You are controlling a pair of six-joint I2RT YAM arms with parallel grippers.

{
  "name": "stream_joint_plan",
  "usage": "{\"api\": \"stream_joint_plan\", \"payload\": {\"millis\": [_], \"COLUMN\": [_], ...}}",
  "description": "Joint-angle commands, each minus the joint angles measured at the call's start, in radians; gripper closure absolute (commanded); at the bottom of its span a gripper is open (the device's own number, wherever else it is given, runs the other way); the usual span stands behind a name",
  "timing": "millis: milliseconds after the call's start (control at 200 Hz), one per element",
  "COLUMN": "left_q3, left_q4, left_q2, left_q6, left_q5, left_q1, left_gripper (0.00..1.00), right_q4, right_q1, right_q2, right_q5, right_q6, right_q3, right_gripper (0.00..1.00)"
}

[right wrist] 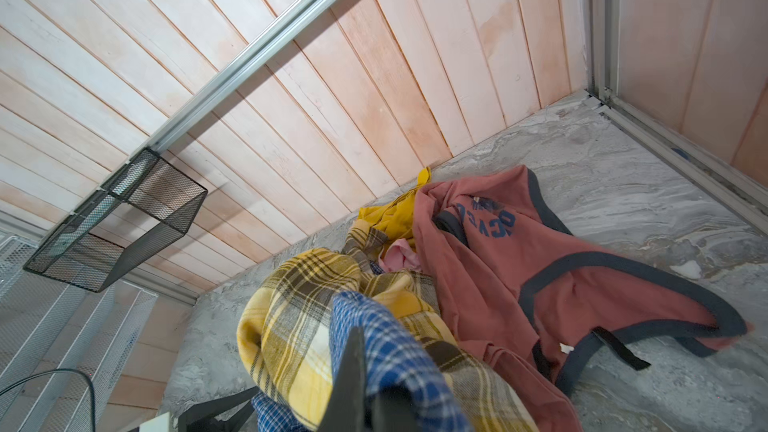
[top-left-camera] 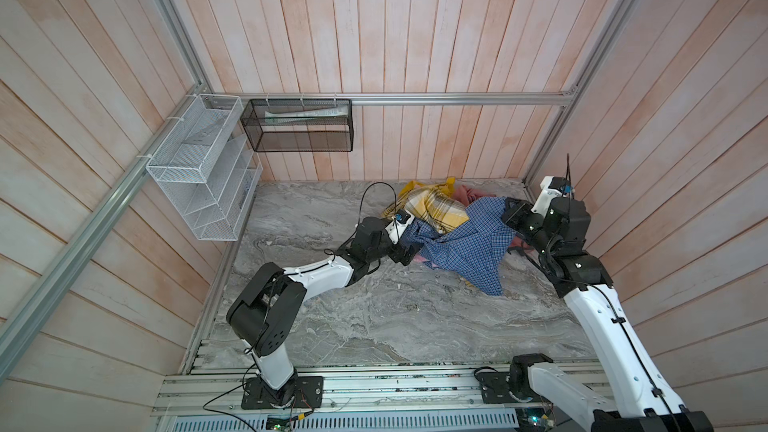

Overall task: Pick out a specific cloth from the pile
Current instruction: 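Reach the left gripper to the blue shirt and grasp it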

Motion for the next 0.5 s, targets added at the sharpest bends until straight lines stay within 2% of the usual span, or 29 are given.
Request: {"api": "stream_joint_plan", "payload": {"millis": [0,200,305,395,495], "left_q3": [0.055,0.119,0.159,0.205,0.238], "left_q4": [0.0,0.029,0.041,0.03,0.032], "left_q2": [0.049,0.123,0.164,0.202,0.222], "left_q6": [0.012,-0.01,-0.02,-0.031,-0.038], "left_q5": [0.046,0.098,0.121,0.125,0.115], "left_q1": [-0.004,-0.004,-0.004,-0.005,-0.004], "left_gripper": [0.0,0.0,0.06,0.23,0.51], "right_q4": [0.025,0.028,0.033,0.038,0.041], "right_q1": [-0.022,-0.063,-0.084,-0.099,-0.108], "right_q2": [-0.01,-0.007,-0.016,-0.027,-0.035], "right_q5": [-0.051,-0.095,-0.115,-0.133,-0.156], "right_q6": [0.003,0.001,0.007,0.016,0.01], "right_q3": [0.001,-0.001,-0.021,-0.046,-0.078], "right_gripper": [1.0,1.0,1.0,1.0,1.0]}}
